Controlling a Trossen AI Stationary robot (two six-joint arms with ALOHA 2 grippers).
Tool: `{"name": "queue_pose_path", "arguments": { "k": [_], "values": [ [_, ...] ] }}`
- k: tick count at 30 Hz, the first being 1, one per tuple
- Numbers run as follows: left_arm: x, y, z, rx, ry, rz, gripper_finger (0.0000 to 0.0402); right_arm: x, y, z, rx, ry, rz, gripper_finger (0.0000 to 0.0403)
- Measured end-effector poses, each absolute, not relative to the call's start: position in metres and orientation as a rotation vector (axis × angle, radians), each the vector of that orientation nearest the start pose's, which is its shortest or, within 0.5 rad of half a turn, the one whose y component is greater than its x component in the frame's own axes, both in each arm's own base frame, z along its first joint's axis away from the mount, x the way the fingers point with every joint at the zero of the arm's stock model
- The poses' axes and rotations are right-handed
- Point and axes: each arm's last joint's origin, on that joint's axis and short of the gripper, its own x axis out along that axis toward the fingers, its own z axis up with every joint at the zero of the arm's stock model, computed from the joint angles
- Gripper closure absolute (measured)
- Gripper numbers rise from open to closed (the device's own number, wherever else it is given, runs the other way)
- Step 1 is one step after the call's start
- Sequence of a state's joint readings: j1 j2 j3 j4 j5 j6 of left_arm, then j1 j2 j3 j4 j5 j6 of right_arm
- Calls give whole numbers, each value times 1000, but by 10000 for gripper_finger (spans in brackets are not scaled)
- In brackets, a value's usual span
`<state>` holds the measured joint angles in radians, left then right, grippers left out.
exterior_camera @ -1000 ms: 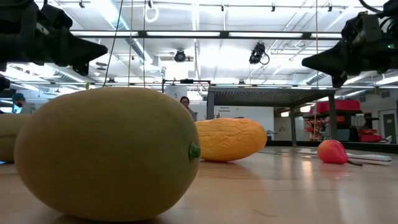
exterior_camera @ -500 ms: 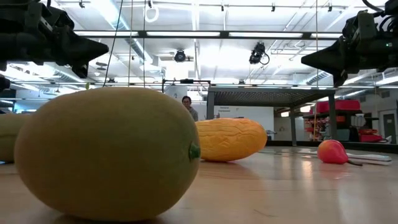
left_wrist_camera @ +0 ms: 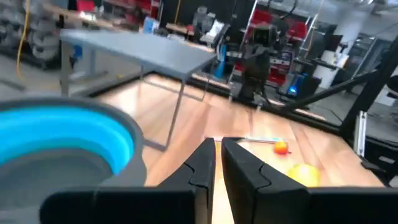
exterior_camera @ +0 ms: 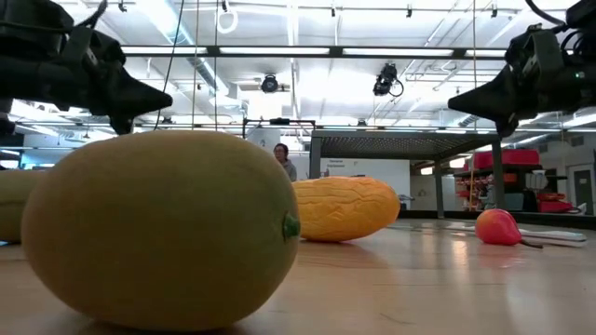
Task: Pick & Place Fruit
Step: Put the blue strainer bowl on the shelf
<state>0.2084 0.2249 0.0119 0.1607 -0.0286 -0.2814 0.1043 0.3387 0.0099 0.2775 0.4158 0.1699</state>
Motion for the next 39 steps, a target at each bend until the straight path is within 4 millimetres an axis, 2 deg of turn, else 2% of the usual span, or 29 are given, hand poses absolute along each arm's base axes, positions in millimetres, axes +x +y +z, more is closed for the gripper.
{"name": "queue_pose_path", "arguments": {
  "k": [5,10,14,17,22,27,35,39],
  "values": [
    [125,19,173,-317,144,260,325,119,1,161,126,58,-317,400],
    [152,6,186,-311,293,206,281,120,1,157,190,80,-322,400],
    [171,-10,189,-257,557,188,255,122,2,152,252,129,-309,400],
    [180,-19,193,-213,766,245,242,123,3,149,291,151,-284,400],
    [187,-31,203,-232,959,350,222,124,4,147,316,175,-260,400],
    [189,-39,192,-340,1044,434,197,125,4,146,325,179,-263,400],
    [197,-47,168,-389,1152,537,162,125,4,146,327,179,-264,400],
    [195,-51,165,-429,1180,545,154,125,3,146,323,178,-275,400]
  ]
}}
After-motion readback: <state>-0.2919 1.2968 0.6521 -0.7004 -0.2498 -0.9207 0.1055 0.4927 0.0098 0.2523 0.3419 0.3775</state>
